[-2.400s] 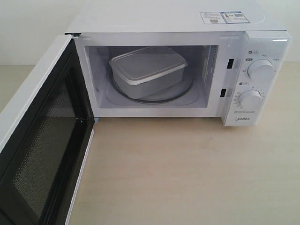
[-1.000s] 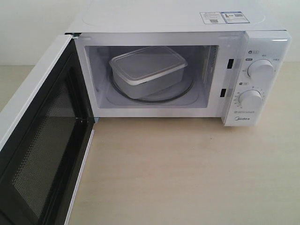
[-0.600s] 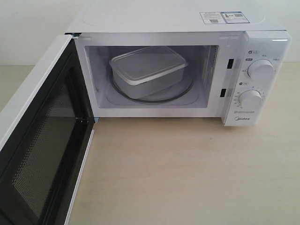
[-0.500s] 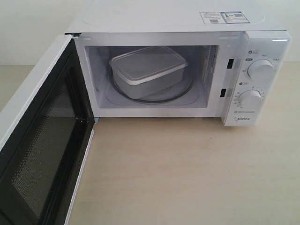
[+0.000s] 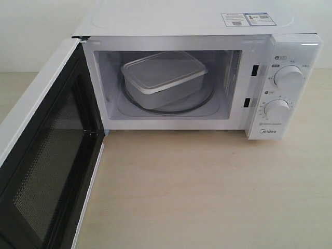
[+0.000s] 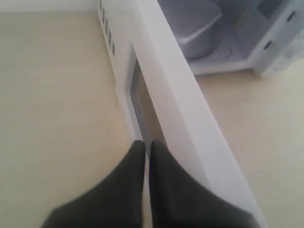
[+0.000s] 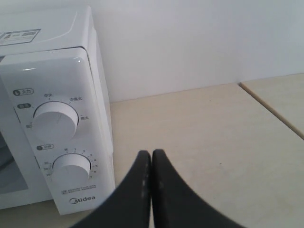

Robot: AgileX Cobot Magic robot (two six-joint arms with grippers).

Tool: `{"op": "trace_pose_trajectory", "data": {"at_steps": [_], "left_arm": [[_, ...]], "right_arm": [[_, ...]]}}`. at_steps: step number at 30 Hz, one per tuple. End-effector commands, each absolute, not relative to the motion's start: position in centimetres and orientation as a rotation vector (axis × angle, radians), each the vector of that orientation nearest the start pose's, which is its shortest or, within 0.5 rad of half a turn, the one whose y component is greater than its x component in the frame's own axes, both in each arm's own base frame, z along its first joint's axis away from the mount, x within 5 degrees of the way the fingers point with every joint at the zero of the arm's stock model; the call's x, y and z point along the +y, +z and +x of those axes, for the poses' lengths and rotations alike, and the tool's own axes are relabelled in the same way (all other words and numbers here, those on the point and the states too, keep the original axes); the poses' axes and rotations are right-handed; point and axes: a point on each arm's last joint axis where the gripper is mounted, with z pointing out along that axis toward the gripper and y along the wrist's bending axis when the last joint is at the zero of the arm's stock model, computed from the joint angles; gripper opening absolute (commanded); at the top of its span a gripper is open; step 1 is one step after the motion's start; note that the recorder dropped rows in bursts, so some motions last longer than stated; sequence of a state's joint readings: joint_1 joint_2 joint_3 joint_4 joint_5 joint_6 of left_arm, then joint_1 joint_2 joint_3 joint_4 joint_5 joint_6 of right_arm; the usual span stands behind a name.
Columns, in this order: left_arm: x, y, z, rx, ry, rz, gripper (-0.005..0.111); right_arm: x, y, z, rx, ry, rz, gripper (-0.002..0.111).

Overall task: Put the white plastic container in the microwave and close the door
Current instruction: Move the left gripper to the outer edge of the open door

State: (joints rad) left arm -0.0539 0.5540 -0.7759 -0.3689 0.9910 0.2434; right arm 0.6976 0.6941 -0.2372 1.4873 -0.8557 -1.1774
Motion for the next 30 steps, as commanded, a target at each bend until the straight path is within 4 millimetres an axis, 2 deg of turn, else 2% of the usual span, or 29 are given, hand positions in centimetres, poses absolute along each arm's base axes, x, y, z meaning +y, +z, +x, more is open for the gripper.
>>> {"op": "trace_pose_trajectory", "data": {"at_steps": [1, 4, 10, 16, 30], "left_arm": [[-3.8, 34.6, 9.1, 2.397, -0.436, 0.355, 0.004], [-4.5, 34.1, 10.0, 2.465, -0.543, 0.389, 0.004], [-4.7, 33.7, 10.9, 2.489, -0.575, 0.4, 0.004], [-5.7, 33.7, 11.4, 2.46, -0.686, 0.515, 0.004], [-6.2, 32.4, 14.4, 2.49, -0.727, 0.531, 0.004]], "right_arm": [[1.5, 24.6, 12.5, 1.736, -0.1, 0.198, 0.0], [1.5, 24.6, 12.5, 1.736, -0.1, 0.198, 0.0], [1.5, 24.7, 12.5, 1.731, -0.105, 0.197, 0.0], [1.4, 24.7, 12.5, 1.726, -0.114, 0.203, 0.0], [1.4, 24.7, 12.5, 1.726, -0.113, 0.205, 0.0]]}}
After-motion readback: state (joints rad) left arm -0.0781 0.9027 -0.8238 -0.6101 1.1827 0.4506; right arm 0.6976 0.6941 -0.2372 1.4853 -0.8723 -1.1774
